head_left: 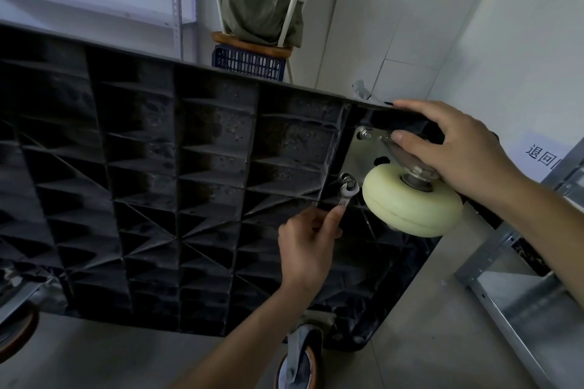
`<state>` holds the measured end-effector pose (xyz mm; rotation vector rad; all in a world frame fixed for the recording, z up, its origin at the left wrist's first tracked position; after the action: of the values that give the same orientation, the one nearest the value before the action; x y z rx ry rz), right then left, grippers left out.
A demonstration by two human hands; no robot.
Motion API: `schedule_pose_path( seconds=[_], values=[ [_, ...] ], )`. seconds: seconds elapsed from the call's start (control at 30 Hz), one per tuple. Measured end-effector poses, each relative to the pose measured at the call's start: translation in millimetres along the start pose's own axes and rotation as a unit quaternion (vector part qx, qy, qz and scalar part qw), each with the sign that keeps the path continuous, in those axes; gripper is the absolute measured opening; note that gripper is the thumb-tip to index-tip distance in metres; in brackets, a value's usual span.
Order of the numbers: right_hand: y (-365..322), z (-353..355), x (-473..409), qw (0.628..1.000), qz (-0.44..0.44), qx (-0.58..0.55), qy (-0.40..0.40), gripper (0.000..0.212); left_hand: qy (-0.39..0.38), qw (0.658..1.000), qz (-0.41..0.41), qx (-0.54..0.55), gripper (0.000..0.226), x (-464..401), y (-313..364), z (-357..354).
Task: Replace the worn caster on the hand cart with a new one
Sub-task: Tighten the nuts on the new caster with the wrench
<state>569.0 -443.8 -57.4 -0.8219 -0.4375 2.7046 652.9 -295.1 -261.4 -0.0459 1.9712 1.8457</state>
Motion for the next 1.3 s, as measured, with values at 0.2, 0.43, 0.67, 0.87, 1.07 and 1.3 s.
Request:
schedule_pose_path(
  seconds=[0.2,0.43,0.67,0.87,1.07,1.3],
  values=[
    [-1.0,0.0,0.9,1.000,-0.001,0.002,-0.001,0.043,-0.003,1.000,-0.011,-0.022,0.041,-3.3,3.8,3.7],
    [-0.7,-1.1,0.4,1.000,0.003,0.001,-0.002,0.043,-0.011,0.981,-0.125,-0.145,0.037,-9.2,23.2,21.2],
    [2.5,-0.6,-1.6,1.000,0.001,0.005,-0.007,0.045,-0.085,0.937,-0.197,-0.276,0.031,-30.7,56.7,37.7],
    [2.0,-1.3,-1.0,1.000,0.001,0.005,-0.009,0.045,-0.121,0.902,-0.217,-0.352,0.036,-39.4,68.8,37.9],
    [0.4,-2.1,-0.2,1.000,0.001,-0.011,-0.007,0.045,-0.102,0.912,-0.249,-0.311,0.036,-36.1,68.5,42.5],
    [0.4,-3.0,-0.7,1.000,0.005,-0.012,-0.003,0.044,-0.063,0.972,-0.154,-0.167,0.033,-18.5,44.4,45.5]
  ],
)
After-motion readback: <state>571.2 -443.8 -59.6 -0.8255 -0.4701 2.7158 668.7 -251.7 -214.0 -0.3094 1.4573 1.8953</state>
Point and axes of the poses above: each hand's wrist, its own x-axis away from the middle knuckle, its own z-axis out of the back of the hand, y = z × x, the point moved 8 cm from there along -x, towards the middle knuckle, and after that the axes turned 3 degrees about -z, right-handed, at the moved point
